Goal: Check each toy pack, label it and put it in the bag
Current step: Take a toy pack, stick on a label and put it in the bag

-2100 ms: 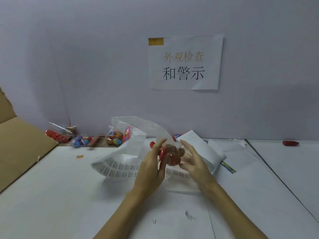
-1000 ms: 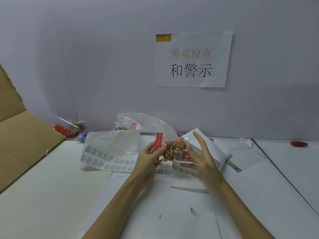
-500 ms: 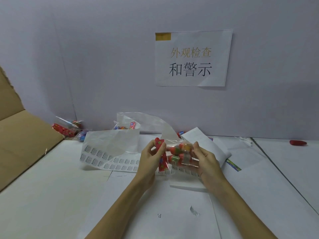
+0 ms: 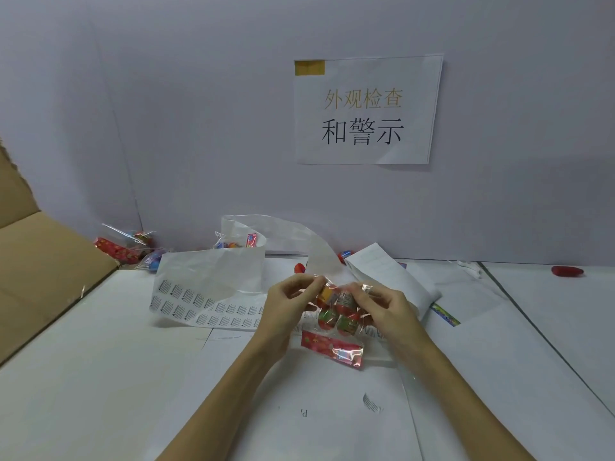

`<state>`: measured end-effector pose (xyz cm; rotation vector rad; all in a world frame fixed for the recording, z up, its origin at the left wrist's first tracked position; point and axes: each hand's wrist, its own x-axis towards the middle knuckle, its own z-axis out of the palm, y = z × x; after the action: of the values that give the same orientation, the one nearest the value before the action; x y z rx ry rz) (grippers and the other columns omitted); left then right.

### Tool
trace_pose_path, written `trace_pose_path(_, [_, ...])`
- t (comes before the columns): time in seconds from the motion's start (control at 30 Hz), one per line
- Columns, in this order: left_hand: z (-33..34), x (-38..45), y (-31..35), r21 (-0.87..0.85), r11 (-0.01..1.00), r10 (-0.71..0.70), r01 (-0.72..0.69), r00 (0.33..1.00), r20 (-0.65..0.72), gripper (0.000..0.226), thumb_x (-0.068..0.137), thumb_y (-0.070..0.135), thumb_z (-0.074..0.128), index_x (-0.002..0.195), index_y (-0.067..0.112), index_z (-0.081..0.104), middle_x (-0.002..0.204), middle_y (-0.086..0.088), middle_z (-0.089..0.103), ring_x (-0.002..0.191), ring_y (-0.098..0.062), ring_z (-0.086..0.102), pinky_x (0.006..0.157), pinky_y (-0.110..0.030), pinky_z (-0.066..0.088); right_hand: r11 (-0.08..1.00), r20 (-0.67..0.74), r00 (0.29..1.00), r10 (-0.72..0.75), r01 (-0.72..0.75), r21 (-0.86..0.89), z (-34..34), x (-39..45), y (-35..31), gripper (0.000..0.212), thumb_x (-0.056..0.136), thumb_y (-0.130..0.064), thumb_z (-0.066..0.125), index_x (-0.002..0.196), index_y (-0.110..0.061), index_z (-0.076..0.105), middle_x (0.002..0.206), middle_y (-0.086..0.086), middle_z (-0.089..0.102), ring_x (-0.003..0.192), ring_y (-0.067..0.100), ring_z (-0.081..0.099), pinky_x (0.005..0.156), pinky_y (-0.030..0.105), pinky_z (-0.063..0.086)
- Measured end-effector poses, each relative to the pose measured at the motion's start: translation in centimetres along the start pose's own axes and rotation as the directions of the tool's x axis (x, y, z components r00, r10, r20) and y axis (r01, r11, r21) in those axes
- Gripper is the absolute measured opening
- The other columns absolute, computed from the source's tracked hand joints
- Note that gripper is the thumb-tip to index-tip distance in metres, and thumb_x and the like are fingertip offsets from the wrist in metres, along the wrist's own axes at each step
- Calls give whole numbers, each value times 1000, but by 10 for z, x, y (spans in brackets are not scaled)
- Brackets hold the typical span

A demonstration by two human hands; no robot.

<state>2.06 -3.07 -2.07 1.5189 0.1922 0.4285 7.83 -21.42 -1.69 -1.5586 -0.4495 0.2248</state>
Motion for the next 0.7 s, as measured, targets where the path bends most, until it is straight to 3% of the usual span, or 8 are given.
trace_pose_path(0.1, [-1, 0, 3, -2, 998, 63, -63, 998, -31, 15, 91, 33, 76, 88, 18, 79, 95, -6, 76, 89, -18, 71, 80, -29, 54, 987, 8, 997, -73, 73, -146, -3, 1, -2, 25, 97, -47, 58, 108, -39, 79, 87, -23, 77, 81, -3, 72, 66, 12, 55])
trace_pose_path(0.2, [1, 0, 5, -4, 992, 127, -127, 990, -68, 18, 83, 41, 82, 87, 23, 81, 106, 2, 75, 99, -12, 69, 87, -29, 48, 909, -23, 977, -213, 190, -370, -6, 0, -1, 33, 94, -54, 51, 117, -45, 72, 63, -28, 66, 62, -2, 63, 58, 14, 50])
trace_pose_path(0.23, [1, 0, 4, 4, 988, 156, -156, 985, -74, 23, 80, 46, 84, 89, 24, 82, 113, 6, 73, 107, -11, 68, 91, -34, 48, 918, -22, 976, -215, 195, -345, -5, -1, -1, 31, 95, -54, 51, 117, -46, 71, 62, -21, 67, 59, 2, 64, 59, 19, 54])
trace_pose_path(0.3, [0, 1, 4, -9, 984, 180, -180, 983, -38, 39, 78, 61, 82, 101, 29, 83, 134, 16, 62, 128, -10, 59, 102, -41, 47, 973, 13, 981, -192, 193, -127, -4, -2, -3, 31, 101, -43, 53, 123, -38, 73, 85, -7, 79, 77, 12, 75, 75, 37, 64])
trace_pose_path(0.4, [-1, 0, 8, -150, 986, 76, -69, 996, 41, 59, 79, 79, 61, 129, 49, 66, 144, 26, 55, 138, -5, 51, 106, -36, 43, 974, 152, 963, -222, 213, 74, -7, -4, -10, 32, 107, -19, 53, 135, -21, 69, 115, 8, 77, 104, 30, 74, 91, 42, 62])
trace_pose_path(0.47, [0, 2, 8, -249, 968, -33, 38, 999, 24, 63, 78, 74, 65, 134, 46, 61, 134, 15, 68, 125, -12, 65, 99, -34, 51, 979, 214, 955, -203, 198, 47, -8, -5, -11, 31, 107, -15, 55, 133, -19, 70, 115, 12, 77, 106, 33, 71, 91, 42, 60])
trace_pose_path(0.6, [-3, 5, 1, -189, 977, -106, 103, 994, -7, 84, 68, 54, 88, 140, 27, 53, 117, -5, 77, 110, -18, 74, 94, -36, 54, 987, 287, 946, -148, 161, -22, -6, -9, -12, 27, 107, -13, 54, 122, -16, 76, 112, 3, 78, 101, 22, 71, 80, 32, 57])
trace_pose_path(0.7, [-7, 8, 0, -228, 964, -144, 134, 989, -30, 85, 63, 34, 93, 138, 21, 55, 119, -13, 72, 109, -26, 74, 94, -37, 56, 987, 197, 967, -163, 162, 23, -3, -7, -11, 43, 103, -6, 60, 139, -30, 63, 90, -4, 75, 81, 13, 64, 75, 26, 54])
